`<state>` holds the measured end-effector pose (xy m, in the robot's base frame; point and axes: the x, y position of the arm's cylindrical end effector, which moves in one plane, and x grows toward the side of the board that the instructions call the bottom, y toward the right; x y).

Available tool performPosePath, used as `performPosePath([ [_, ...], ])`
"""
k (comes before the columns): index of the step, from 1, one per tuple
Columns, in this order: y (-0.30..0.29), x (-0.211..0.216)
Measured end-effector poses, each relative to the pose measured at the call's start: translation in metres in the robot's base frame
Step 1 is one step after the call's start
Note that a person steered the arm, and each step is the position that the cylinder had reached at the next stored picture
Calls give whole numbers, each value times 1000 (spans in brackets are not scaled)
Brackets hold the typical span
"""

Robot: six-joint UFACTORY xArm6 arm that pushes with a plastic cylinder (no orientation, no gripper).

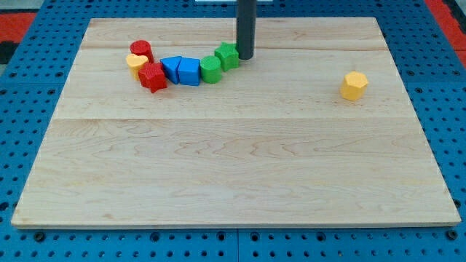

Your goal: Push the yellow hexagon towards the green star

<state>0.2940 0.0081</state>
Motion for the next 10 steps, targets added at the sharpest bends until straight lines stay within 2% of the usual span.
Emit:
performPosePath([
  [2, -9, 0],
  [3, 24, -6],
  [6, 191, -1],
  [8, 299, 35],
  [9, 315, 74],
  [10, 296, 101],
])
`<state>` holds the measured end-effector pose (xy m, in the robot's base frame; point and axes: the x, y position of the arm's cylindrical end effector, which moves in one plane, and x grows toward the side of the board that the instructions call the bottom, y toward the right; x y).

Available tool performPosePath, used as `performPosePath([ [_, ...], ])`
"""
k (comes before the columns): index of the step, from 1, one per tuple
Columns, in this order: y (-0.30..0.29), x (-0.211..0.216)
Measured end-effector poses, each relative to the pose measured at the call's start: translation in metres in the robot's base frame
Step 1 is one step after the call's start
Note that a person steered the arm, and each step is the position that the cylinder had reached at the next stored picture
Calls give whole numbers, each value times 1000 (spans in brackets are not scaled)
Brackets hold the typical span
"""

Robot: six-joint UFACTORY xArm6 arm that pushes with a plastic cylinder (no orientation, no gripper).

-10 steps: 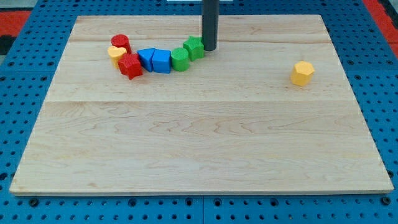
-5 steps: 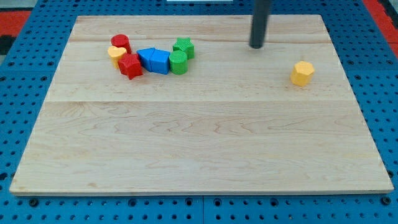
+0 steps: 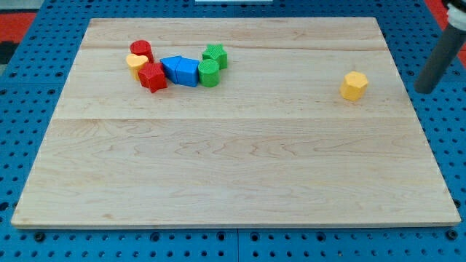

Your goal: Push the yellow hexagon towards the green star

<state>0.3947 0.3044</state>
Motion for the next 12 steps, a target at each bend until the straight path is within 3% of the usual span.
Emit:
performPosePath([
  [1, -18, 27],
  [3, -44, 32],
  [9, -135, -11],
  [12, -94, -28],
])
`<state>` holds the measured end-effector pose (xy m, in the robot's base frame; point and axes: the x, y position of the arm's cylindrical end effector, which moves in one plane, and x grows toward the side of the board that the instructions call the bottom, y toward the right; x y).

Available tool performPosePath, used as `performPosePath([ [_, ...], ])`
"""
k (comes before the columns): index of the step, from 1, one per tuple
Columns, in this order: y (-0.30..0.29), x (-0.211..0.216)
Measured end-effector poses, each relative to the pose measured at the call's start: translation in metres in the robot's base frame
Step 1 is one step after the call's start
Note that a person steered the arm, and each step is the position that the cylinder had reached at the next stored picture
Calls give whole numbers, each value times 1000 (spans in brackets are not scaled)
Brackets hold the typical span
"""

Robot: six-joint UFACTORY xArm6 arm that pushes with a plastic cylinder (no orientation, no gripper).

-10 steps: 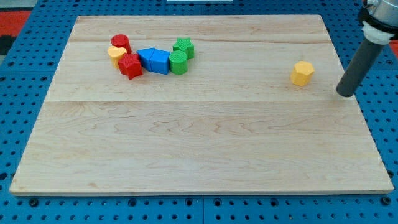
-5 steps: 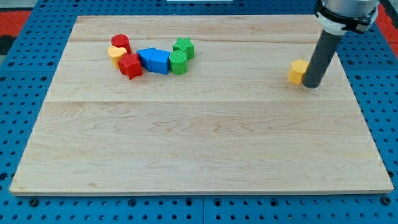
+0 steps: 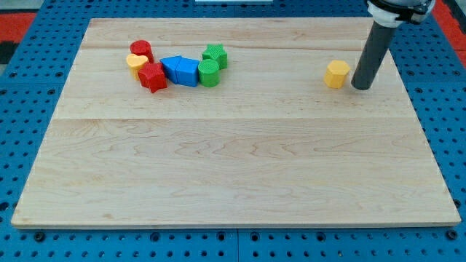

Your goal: Push the yellow hexagon towards the green star

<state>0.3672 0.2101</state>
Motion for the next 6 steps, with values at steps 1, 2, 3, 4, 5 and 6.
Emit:
performPosePath([
  [1, -19, -7],
  [2, -43, -12],
  [3, -67, -29],
  [4, -83, -42],
  [5, -90, -55],
  [6, -80, -67],
])
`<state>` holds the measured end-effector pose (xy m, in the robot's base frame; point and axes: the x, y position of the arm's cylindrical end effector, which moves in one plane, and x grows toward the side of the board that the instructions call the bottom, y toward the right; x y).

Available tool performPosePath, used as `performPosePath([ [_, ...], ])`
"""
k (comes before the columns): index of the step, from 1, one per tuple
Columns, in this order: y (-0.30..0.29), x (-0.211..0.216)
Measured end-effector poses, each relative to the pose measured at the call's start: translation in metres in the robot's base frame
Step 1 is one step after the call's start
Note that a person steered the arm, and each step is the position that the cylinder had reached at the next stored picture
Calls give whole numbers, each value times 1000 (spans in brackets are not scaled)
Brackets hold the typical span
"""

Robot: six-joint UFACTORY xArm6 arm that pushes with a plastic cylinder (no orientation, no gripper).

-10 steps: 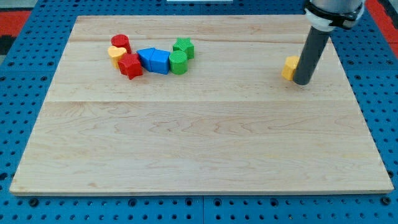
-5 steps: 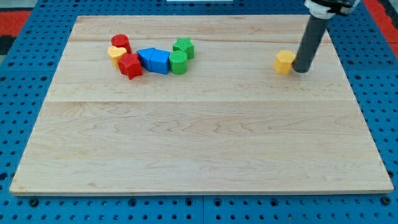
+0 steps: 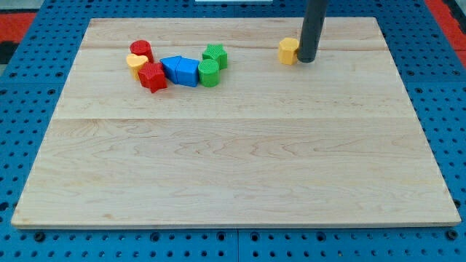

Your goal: Push the yellow hexagon towards the green star

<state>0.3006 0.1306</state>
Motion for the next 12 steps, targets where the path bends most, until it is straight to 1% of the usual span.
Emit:
performPosePath([
  [2, -10, -17],
  [6, -80, -23],
  [7, -87, -25],
  [8, -73, -43],
  [9, -73, -56],
  [12, -94, -42],
])
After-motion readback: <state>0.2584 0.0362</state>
